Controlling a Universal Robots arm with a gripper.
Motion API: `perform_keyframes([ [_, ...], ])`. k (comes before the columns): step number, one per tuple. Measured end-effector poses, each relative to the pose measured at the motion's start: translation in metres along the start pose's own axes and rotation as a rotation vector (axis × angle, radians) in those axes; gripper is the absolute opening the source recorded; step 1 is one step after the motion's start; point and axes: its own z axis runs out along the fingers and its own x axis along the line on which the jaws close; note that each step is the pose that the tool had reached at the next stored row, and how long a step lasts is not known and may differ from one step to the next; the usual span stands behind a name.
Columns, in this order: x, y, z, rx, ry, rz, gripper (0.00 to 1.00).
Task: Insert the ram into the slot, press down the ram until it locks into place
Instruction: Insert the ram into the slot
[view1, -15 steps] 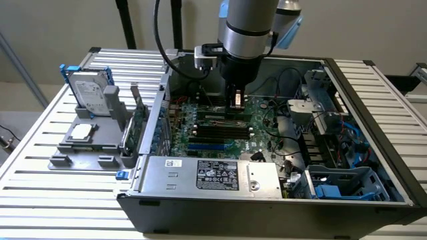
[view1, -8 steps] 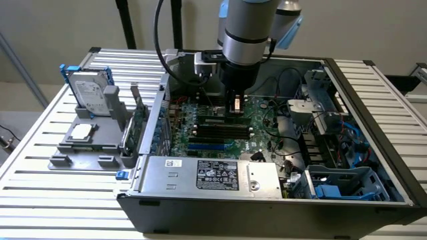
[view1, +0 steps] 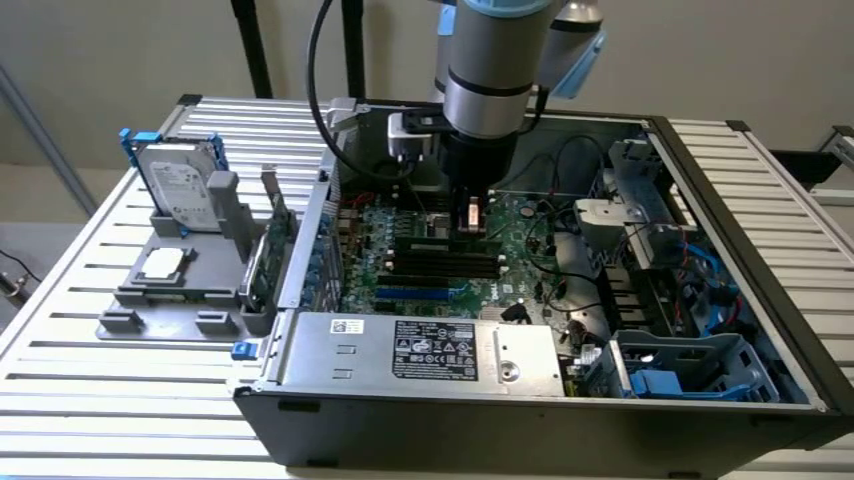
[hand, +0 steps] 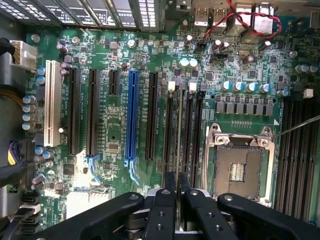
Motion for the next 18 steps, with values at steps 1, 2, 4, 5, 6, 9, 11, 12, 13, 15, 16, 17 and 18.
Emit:
perform_keyframes([
  [1, 0.0000, 0.0000, 0.0004, -0.0001, 0.0019, 0.000, 0.13],
  [2, 0.0001, 0.0000, 0.0008, -0.0001, 0.0039, 0.000, 0.13],
  [4, 0.0002, 0.0000, 0.0019, 0.0000, 0.0074, 0.000, 0.13],
  [5, 0.0002, 0.0000, 0.0026, 0.0003, 0.0092, 0.000, 0.13],
  [6, 0.0003, -0.0001, 0.0033, 0.0007, 0.0103, 0.000, 0.13],
  [9, 0.0003, -0.0001, 0.0056, 0.0019, 0.0117, 0.000, 0.13],
  [11, 0.0005, -0.0001, 0.0067, 0.0020, 0.0118, 0.000, 0.13],
  [12, 0.0006, 0.0000, 0.0070, 0.0020, 0.0120, 0.000, 0.13],
  [13, 0.0008, -0.0001, 0.0074, 0.0020, 0.0123, 0.001, 0.13],
  [15, 0.0010, -0.0001, 0.0082, 0.0021, 0.0128, 0.000, 0.13],
  [16, 0.0011, -0.0002, 0.0086, 0.0021, 0.0131, 0.000, 0.13],
  [17, 0.0012, -0.0001, 0.0089, 0.0022, 0.0134, 0.000, 0.13],
  [18, 0.0014, -0.0001, 0.0091, 0.0021, 0.0141, 0.000, 0.13],
])
